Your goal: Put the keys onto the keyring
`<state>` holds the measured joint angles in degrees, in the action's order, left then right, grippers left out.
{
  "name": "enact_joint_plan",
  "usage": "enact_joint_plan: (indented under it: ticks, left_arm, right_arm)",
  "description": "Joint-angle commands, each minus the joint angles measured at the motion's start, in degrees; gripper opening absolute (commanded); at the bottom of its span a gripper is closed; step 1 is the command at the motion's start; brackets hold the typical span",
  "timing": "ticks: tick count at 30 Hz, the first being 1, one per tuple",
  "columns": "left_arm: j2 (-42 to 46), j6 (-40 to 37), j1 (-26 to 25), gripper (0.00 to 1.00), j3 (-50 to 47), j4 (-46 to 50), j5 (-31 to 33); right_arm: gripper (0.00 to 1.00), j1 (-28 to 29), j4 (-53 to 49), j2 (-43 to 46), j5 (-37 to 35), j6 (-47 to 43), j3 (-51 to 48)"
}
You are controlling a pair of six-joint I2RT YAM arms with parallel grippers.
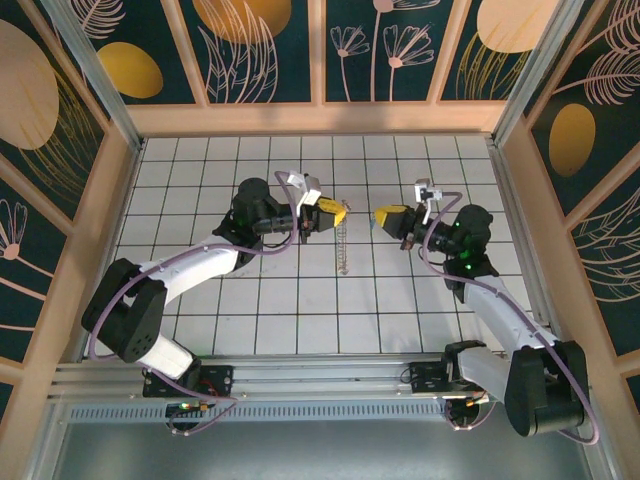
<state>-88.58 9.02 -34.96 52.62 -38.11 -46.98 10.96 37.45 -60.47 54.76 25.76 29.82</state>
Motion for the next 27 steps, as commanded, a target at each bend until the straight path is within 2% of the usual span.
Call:
enact_joint_plan:
  ticks: [1, 17, 27]
  left_arm:
    - [-0.37, -1.18, -0.52, 0.00, 2.49, -0.15, -2.03]
    - [-2.05, -2.77, -1.45, 0.00, 5.25, 2.80, -2.68]
    - [-1.78, -2.91, -1.64, 0.00, 5.50, 2.95, -2.59]
  right_arm:
    - [0.00, 1.93, 2.26, 1.01, -1.91, -1.73, 1.43]
    - [0.00, 8.00, -0.50, -1.74, -5.76, -5.29, 6.07]
    - [0.00, 8.72, -1.97, -2.73, -6.40, -6.52, 6.12]
